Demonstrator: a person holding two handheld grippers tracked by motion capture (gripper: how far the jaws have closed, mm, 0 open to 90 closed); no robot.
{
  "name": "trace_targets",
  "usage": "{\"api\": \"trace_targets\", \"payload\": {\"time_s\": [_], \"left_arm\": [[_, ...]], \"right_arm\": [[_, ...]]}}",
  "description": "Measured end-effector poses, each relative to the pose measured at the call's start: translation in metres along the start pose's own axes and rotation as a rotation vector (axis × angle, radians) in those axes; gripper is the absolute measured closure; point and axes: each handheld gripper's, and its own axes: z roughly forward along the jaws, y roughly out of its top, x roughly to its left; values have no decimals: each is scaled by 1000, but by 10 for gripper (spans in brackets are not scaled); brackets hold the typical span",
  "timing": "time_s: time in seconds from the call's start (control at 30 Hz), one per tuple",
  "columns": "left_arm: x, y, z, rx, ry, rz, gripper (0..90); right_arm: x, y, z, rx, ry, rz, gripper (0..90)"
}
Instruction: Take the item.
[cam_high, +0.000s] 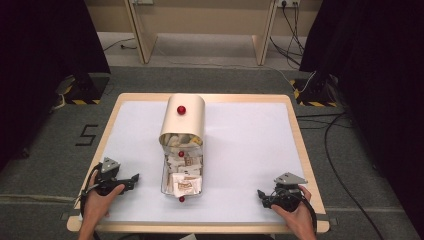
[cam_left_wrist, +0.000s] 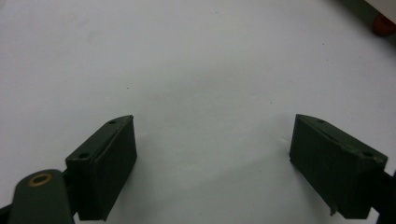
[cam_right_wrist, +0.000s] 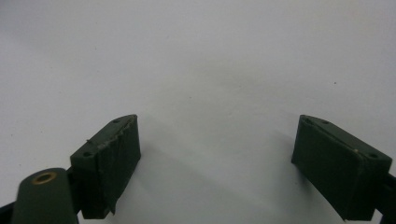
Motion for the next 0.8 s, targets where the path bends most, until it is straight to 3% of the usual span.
{"api": "trace_targets", "payload": {"time_s": [0.3, 0.5, 0.6, 0.8], "left_arm": [[-3, 0, -2, -13, -4, 19, 199], [-8, -1, -3, -15, -31, 13, 200], [-12, 1, -5, -14, -34, 30, 204], [-19, 10, -18, -52, -61, 48, 218]], "right_arm": [[0, 0, 0, -2, -1, 2, 152], [0, 0, 0, -3, -1, 5, 151], [0, 0, 0, -4, 0, 3, 150], [0, -1, 0, -4, -2, 6, 149]]}}
